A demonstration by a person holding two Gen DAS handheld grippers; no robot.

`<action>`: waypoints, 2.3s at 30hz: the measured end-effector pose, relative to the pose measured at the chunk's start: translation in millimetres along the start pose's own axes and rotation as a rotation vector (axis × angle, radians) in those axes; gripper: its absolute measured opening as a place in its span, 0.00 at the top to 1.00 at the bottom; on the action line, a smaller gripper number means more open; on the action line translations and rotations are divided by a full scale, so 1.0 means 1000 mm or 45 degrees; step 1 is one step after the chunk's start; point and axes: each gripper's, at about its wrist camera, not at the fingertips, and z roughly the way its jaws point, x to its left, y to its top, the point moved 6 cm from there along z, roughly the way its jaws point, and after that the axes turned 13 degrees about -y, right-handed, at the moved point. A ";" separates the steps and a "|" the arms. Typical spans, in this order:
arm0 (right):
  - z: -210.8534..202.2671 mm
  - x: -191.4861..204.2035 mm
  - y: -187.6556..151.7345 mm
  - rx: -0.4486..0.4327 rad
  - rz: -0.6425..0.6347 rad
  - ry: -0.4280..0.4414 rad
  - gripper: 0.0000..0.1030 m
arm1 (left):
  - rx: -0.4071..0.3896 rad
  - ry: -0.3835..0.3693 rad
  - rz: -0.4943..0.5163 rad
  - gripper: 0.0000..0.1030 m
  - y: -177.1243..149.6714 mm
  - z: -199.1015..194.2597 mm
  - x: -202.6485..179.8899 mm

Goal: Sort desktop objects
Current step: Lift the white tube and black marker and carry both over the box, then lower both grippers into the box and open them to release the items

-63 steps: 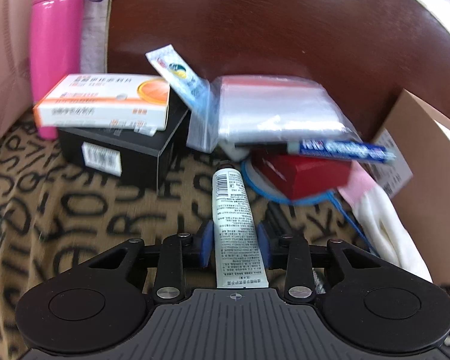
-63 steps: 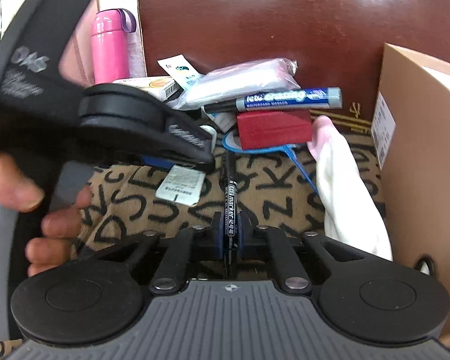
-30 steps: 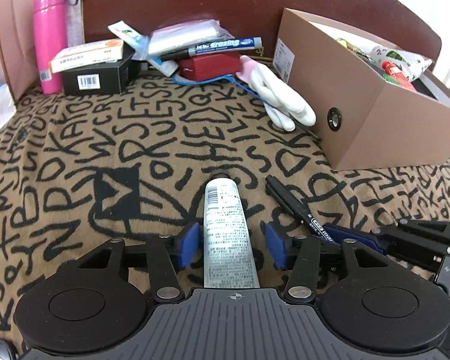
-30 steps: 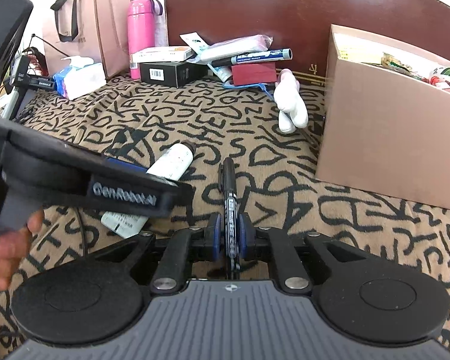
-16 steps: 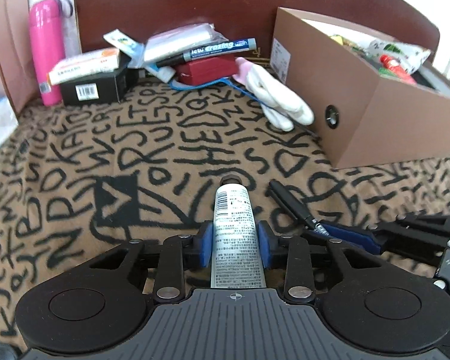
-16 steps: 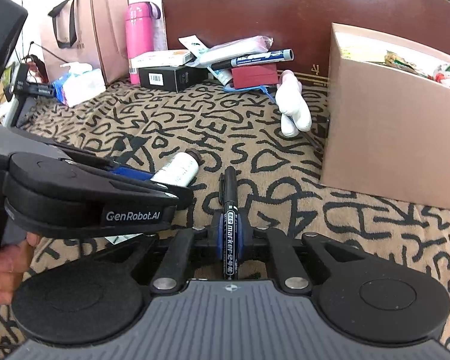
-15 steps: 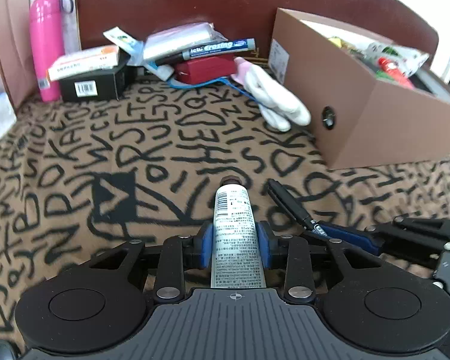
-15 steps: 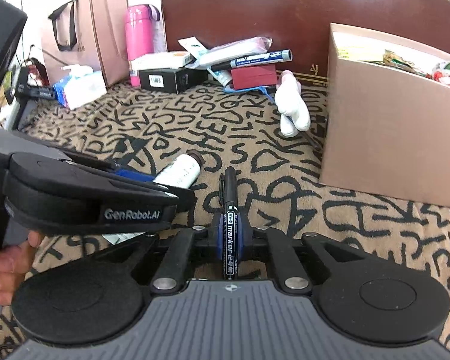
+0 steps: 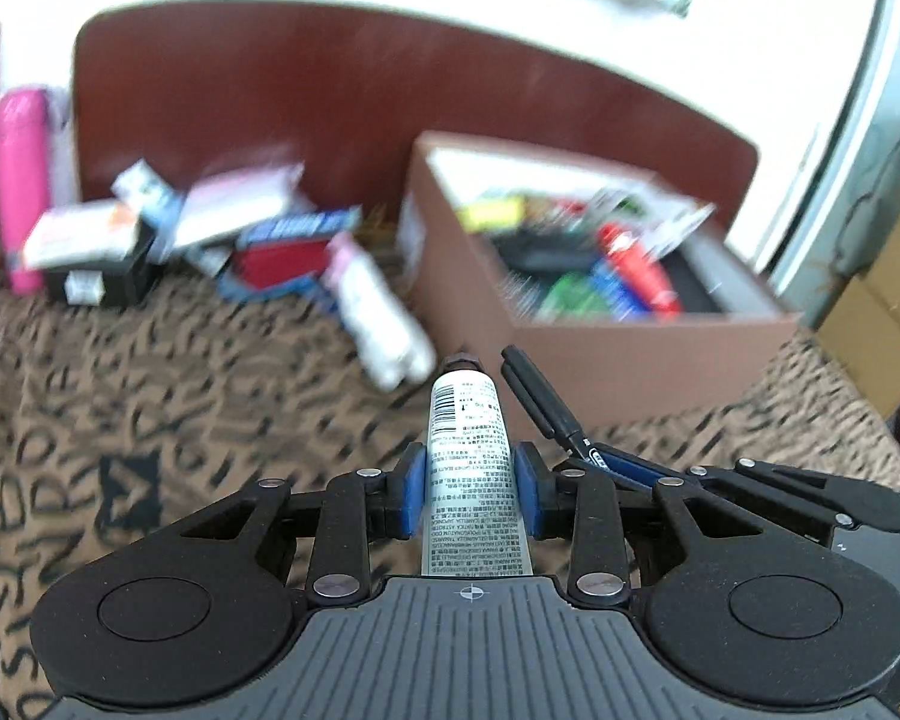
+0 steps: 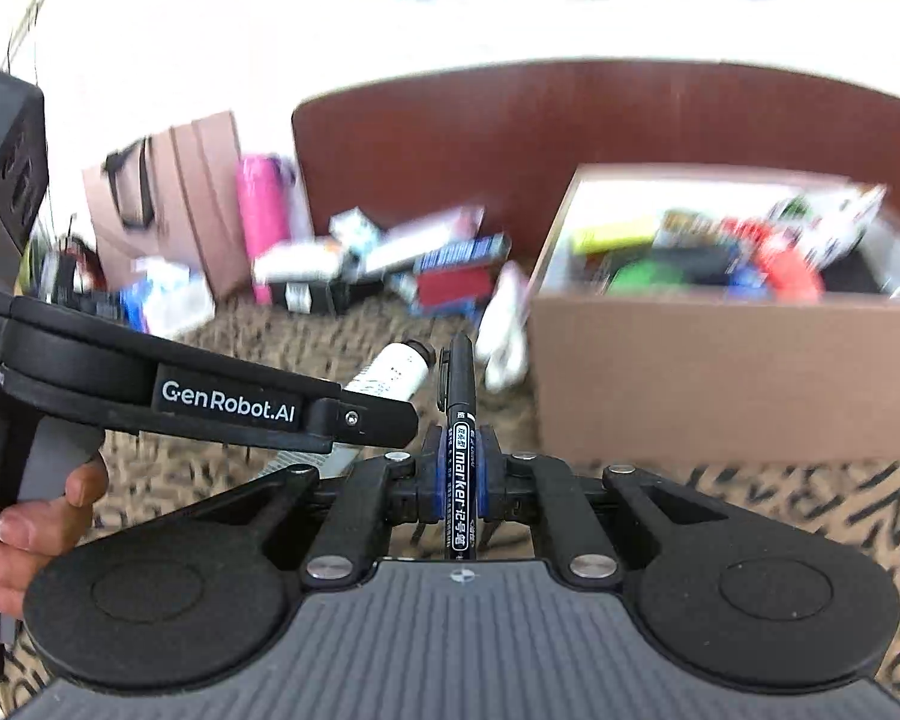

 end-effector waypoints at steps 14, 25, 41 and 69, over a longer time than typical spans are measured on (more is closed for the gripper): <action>0.006 -0.088 0.094 -0.261 0.046 -0.257 0.90 | -0.165 -0.123 0.103 0.71 0.112 0.042 -0.066; 0.079 -0.141 0.098 -0.150 0.104 -0.391 0.89 | -0.095 -0.098 0.100 0.70 0.136 0.133 -0.051; 0.132 -0.147 0.086 -0.059 0.095 -0.407 0.89 | -0.053 -0.094 0.101 0.67 0.133 0.168 -0.027; 0.088 -0.134 0.074 -0.127 0.015 -0.522 0.00 | -0.154 -0.013 0.065 0.00 0.104 0.118 -0.034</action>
